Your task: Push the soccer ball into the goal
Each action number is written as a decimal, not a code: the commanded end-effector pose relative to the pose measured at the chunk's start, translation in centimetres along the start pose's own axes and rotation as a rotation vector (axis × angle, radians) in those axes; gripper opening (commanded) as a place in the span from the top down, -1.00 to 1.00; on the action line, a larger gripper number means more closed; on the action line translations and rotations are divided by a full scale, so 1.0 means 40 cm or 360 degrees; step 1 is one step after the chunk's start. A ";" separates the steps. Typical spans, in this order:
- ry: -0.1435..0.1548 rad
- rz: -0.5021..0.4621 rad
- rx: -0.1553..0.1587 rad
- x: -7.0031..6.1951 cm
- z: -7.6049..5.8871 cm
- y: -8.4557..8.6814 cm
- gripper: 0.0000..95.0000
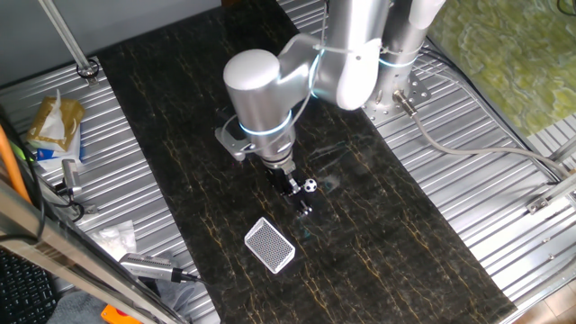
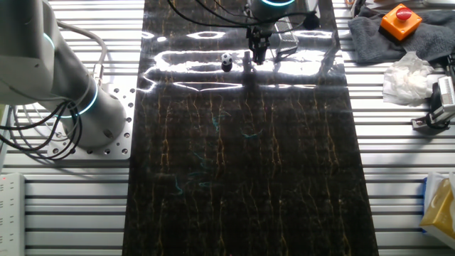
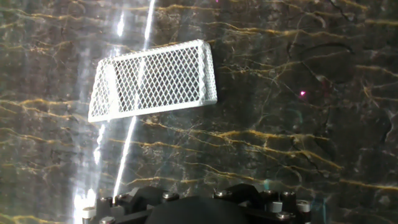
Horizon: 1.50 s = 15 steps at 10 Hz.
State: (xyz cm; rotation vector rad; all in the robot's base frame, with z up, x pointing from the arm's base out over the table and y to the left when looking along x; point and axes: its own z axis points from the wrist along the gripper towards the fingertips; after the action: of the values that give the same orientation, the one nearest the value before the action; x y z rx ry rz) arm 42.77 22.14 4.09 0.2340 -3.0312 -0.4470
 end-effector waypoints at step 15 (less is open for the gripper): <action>-0.0022 0.0131 -0.0028 0.104 0.029 0.012 -1.00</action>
State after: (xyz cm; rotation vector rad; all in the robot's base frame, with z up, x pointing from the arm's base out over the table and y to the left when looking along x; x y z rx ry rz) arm 38.33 22.40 3.18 0.1018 -3.0333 -0.4728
